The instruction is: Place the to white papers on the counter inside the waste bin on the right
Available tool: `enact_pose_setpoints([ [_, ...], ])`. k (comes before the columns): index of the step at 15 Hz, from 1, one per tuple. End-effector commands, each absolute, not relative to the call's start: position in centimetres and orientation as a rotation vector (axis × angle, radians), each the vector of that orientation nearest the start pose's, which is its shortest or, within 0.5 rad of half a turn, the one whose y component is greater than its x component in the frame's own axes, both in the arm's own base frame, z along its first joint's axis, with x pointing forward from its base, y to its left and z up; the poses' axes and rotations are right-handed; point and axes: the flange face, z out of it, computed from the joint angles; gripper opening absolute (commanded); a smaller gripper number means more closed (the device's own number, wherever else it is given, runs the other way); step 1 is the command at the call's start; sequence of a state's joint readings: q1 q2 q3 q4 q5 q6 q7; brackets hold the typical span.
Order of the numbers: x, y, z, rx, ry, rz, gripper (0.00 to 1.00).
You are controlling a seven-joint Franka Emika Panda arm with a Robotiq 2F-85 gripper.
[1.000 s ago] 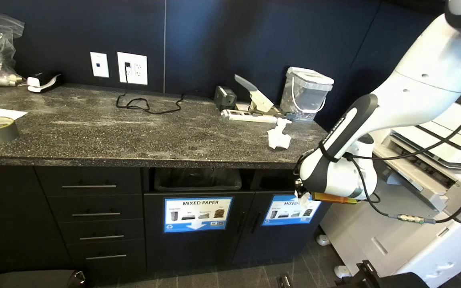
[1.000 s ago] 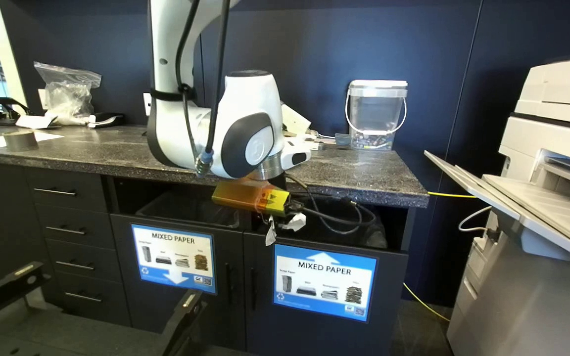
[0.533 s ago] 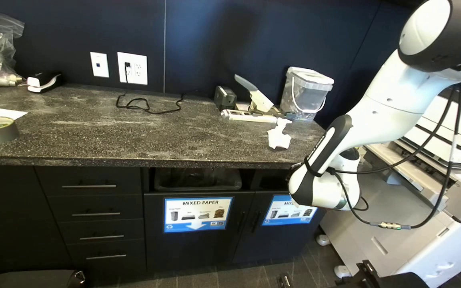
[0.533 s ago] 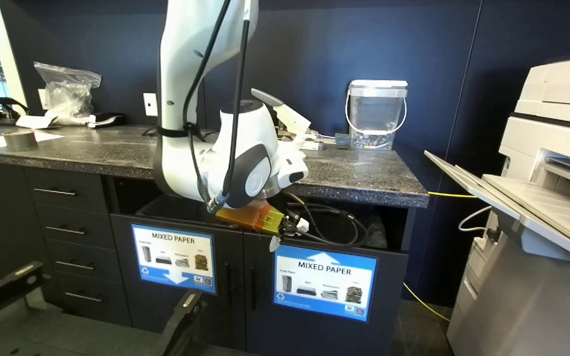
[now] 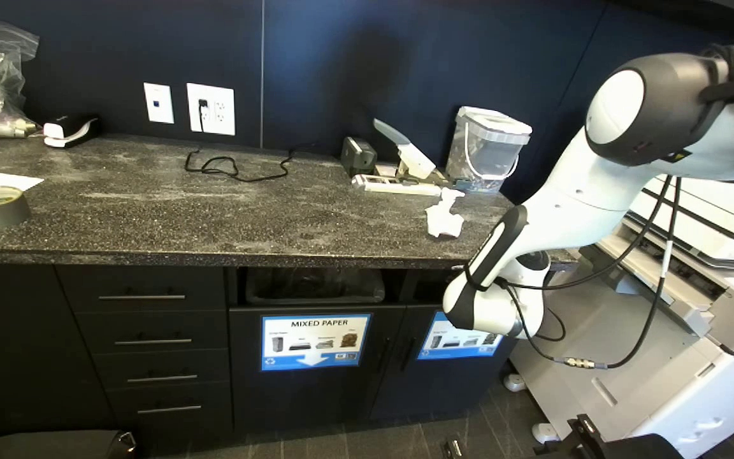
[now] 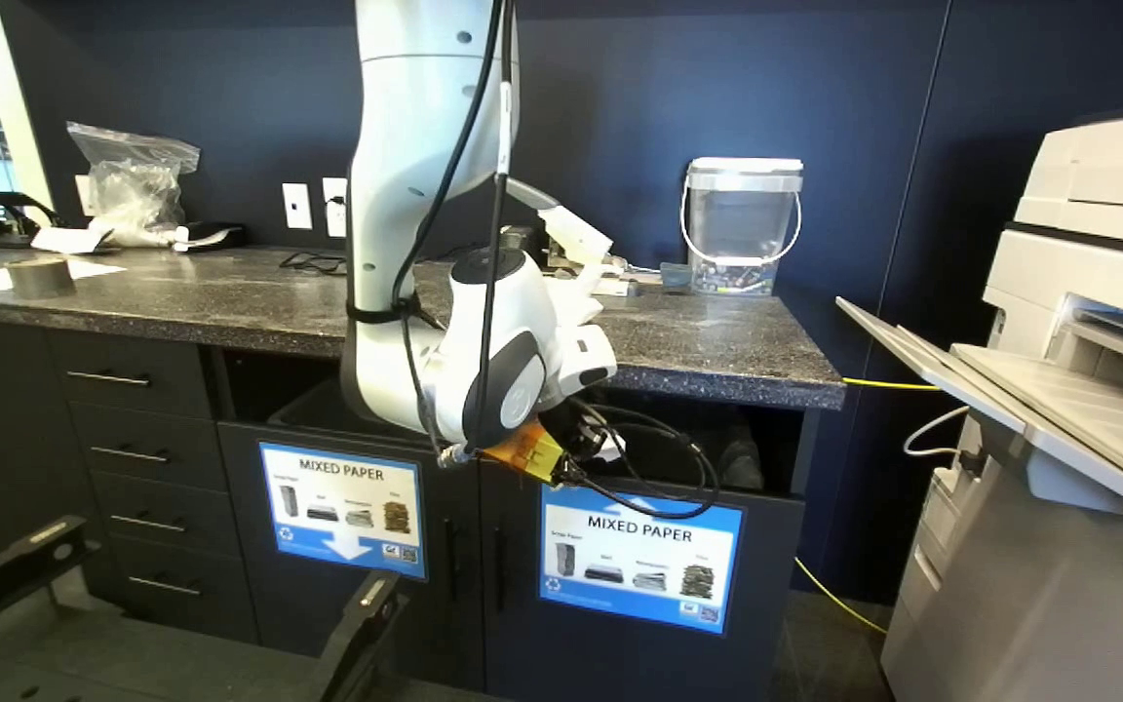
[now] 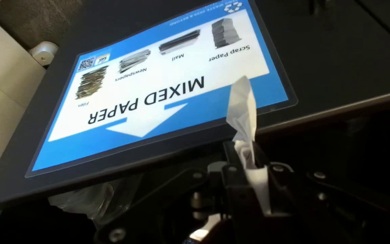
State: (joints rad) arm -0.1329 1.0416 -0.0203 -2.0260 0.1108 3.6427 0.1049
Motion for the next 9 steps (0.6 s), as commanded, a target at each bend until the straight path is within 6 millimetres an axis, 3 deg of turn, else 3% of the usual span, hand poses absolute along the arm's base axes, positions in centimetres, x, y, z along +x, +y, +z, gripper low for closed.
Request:
enact_pose_setpoints([
  [1,56.7,-10.2,-1.6,-2.924,0.664,-1.025,0.13],
  [4,57.6,-10.0,-2.4,-2.87,0.635,-1.107,0.13],
  [9,56.7,-9.9,-4.3,-2.785,0.265,-1.285,0.13],
])
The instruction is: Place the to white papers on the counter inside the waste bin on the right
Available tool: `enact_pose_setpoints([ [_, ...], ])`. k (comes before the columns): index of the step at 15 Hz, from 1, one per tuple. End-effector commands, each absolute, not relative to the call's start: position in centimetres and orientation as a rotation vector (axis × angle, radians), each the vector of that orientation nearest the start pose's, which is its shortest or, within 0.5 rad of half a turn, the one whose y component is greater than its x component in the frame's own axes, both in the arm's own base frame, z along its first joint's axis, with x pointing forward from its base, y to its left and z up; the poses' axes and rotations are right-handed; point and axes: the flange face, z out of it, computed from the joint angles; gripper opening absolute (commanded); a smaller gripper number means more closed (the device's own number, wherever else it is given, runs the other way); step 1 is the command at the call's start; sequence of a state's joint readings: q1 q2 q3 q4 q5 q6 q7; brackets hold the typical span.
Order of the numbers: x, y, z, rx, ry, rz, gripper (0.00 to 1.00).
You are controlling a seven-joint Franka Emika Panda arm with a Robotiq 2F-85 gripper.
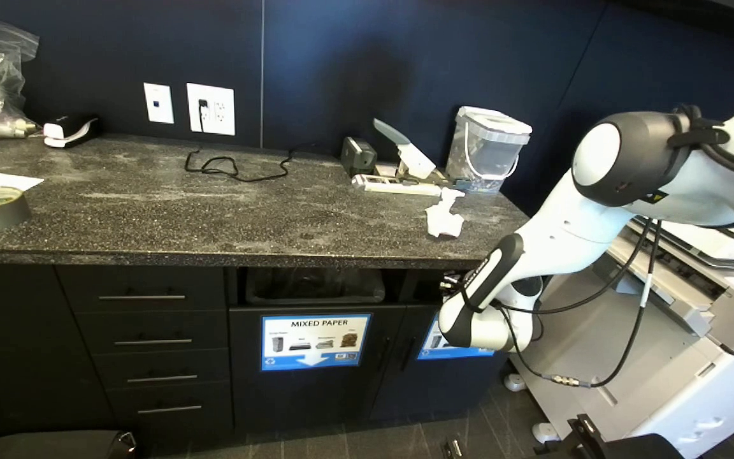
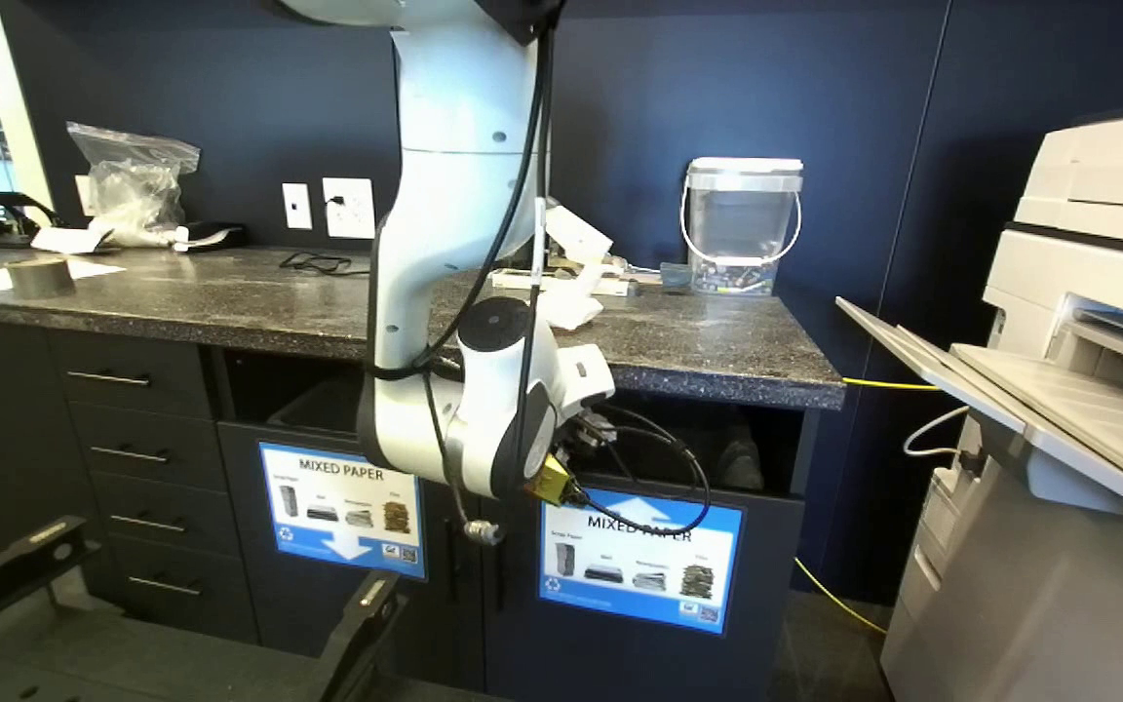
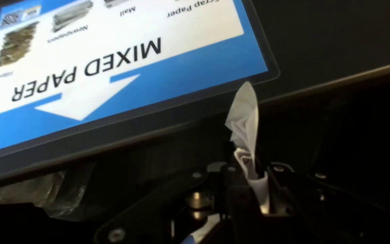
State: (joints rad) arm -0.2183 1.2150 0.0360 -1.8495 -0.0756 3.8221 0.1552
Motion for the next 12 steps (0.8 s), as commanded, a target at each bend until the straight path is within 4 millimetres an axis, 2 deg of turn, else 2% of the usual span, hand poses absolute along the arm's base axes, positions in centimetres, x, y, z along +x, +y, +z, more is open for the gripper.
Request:
enact_pose_setpoints([
  [1,56.6,-9.9,-4.8,-2.765,0.2,-1.312,0.12],
  [5,57.2,-10.4,-6.0,-2.662,-0.002,-1.409,0.13],
  [12,59.9,-10.4,-7.1,-2.636,-0.093,-1.455,0.12],
])
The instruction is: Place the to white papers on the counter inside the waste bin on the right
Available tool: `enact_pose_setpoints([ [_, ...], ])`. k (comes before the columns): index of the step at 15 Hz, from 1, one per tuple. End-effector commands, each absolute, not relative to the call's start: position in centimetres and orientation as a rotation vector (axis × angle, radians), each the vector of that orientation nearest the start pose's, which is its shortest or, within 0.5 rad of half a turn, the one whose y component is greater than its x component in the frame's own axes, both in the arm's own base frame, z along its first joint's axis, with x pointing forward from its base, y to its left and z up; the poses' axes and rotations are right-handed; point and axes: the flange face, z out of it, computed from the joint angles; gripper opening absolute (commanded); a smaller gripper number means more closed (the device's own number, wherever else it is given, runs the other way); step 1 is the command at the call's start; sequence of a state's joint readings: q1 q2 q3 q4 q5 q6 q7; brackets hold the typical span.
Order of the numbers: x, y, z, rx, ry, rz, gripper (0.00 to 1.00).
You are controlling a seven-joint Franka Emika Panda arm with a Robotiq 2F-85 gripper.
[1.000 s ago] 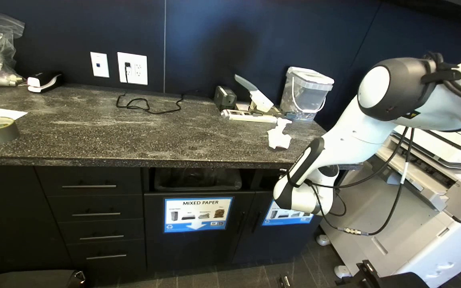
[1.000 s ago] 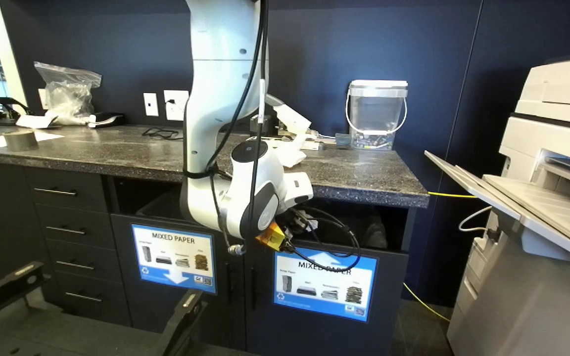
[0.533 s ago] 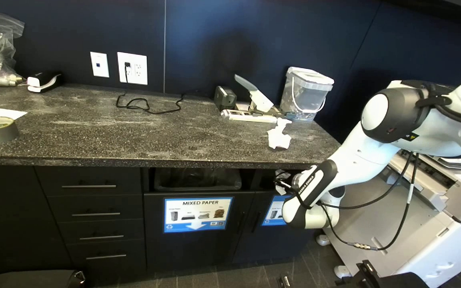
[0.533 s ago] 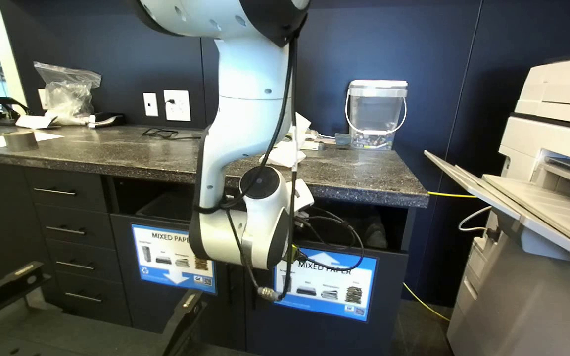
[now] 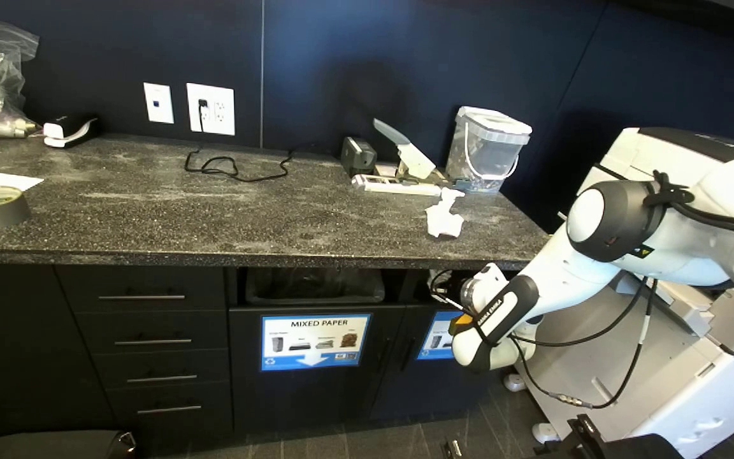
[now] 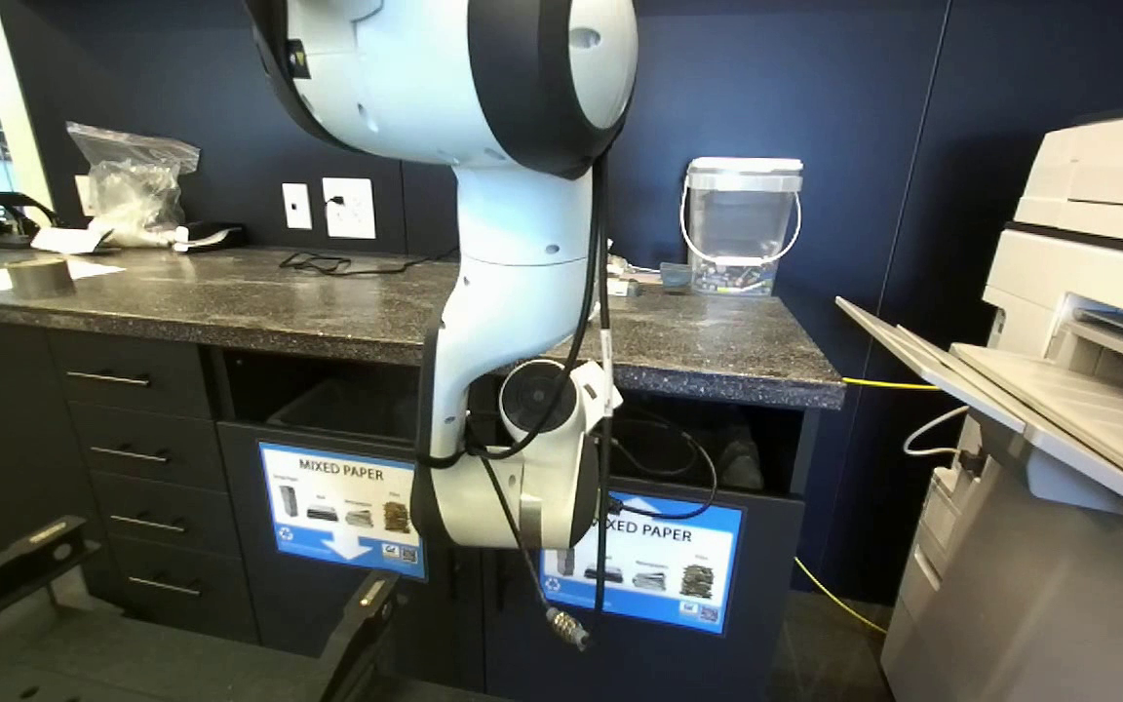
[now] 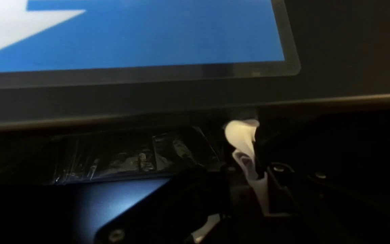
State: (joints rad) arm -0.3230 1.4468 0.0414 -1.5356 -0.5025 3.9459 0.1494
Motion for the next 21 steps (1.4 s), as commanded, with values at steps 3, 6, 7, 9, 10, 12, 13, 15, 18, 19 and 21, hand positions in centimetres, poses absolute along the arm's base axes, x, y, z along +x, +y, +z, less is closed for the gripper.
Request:
enact_pose_setpoints([
  [3,60.3,-9.9,-6.5,-2.641,-0.136,-1.426,0.36],
  [6,60.5,-9.6,-6.3,-2.666,-0.172,-1.407,0.53],
  [7,60.5,-9.7,-6.5,-2.681,-0.178,-1.402,0.62],
  [9,60.6,-9.8,-6.8,-2.707,-0.196,-1.392,0.76],
  [10,60.5,-10.0,-6.6,-2.717,-0.202,-1.388,0.84],
  [12,60.3,-10.4,-6.5,-2.749,-0.219,-1.377,0.99],
  [13,60.2,-10.9,-6.4,-2.766,-0.222,-1.374,1.0],
  [15,59.8,-11.6,-5.8,-2.787,-0.242,-1.391,1.0],
  [18,59.0,-12.8,-4.0,-2.829,-0.27,-1.411,1.0],
  [19,58.7,-13.2,-3.4,-2.846,-0.276,-1.393,1.0],
  [21,57.9,-13.4,-2.2,-2.876,-0.294,-1.322,1.0],
])
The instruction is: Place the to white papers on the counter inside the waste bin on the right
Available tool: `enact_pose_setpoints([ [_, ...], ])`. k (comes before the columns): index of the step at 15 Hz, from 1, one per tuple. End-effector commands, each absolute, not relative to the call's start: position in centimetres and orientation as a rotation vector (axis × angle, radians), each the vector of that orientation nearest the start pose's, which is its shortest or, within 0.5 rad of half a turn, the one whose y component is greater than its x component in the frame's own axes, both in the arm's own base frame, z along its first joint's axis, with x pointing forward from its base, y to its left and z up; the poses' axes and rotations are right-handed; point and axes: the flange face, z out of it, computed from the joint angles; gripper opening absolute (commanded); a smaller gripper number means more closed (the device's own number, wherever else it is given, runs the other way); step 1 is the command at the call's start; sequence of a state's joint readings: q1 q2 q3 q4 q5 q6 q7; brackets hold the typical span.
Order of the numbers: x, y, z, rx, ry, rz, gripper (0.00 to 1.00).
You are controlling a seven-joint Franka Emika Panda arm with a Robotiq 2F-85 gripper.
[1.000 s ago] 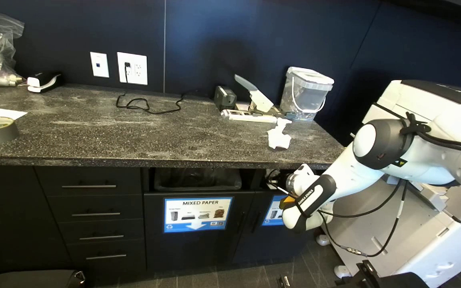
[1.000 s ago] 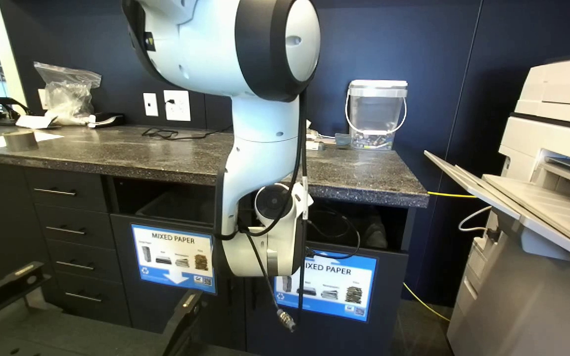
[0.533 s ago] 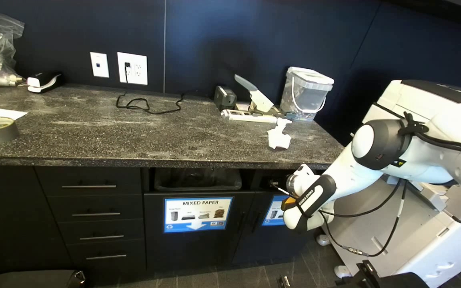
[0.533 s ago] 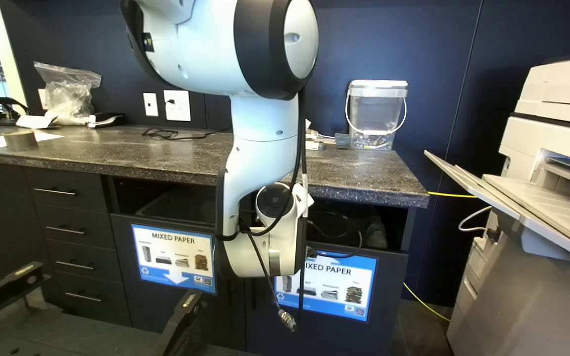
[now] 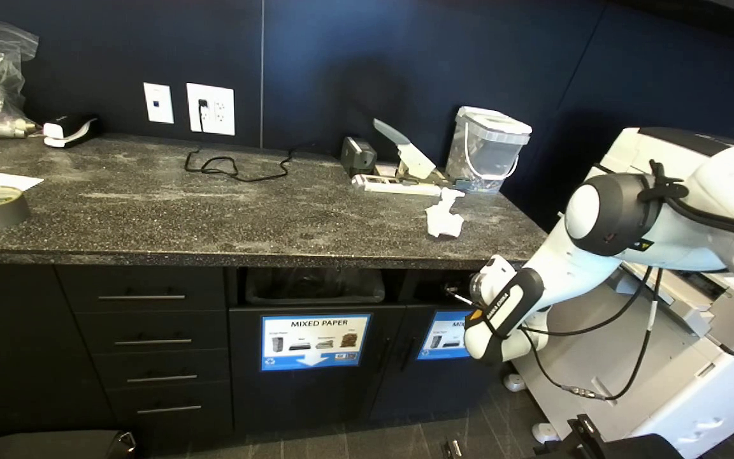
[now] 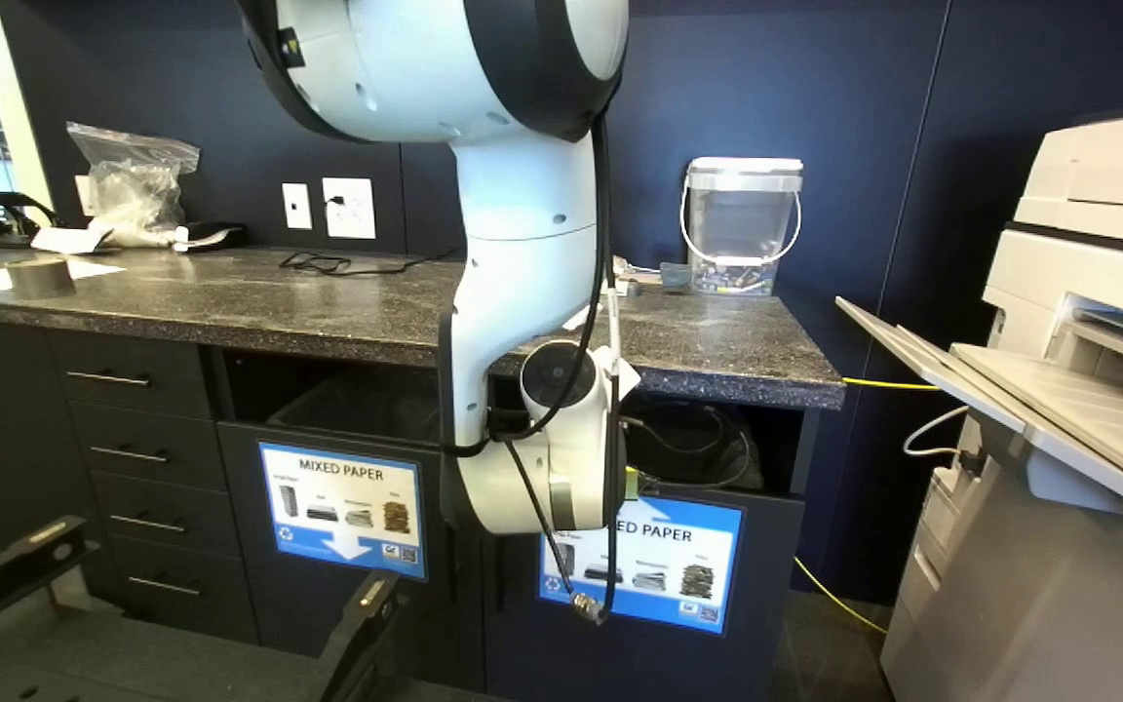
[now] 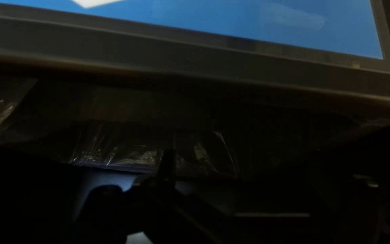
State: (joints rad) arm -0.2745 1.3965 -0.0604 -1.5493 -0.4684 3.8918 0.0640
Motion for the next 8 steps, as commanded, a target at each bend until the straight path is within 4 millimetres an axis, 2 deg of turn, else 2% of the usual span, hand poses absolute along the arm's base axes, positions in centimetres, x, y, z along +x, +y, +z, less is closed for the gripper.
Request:
enact_pose_setpoints([
  [1,57.5,-13.5,-1.3,-2.886,-0.297,-1.284,1.0],
  [3,56.5,-13.0,0.0,-2.92,-0.323,-1.18,1.0],
  [8,54.1,-10.6,4.9,-3.015,-0.457,-0.842,1.0],
])
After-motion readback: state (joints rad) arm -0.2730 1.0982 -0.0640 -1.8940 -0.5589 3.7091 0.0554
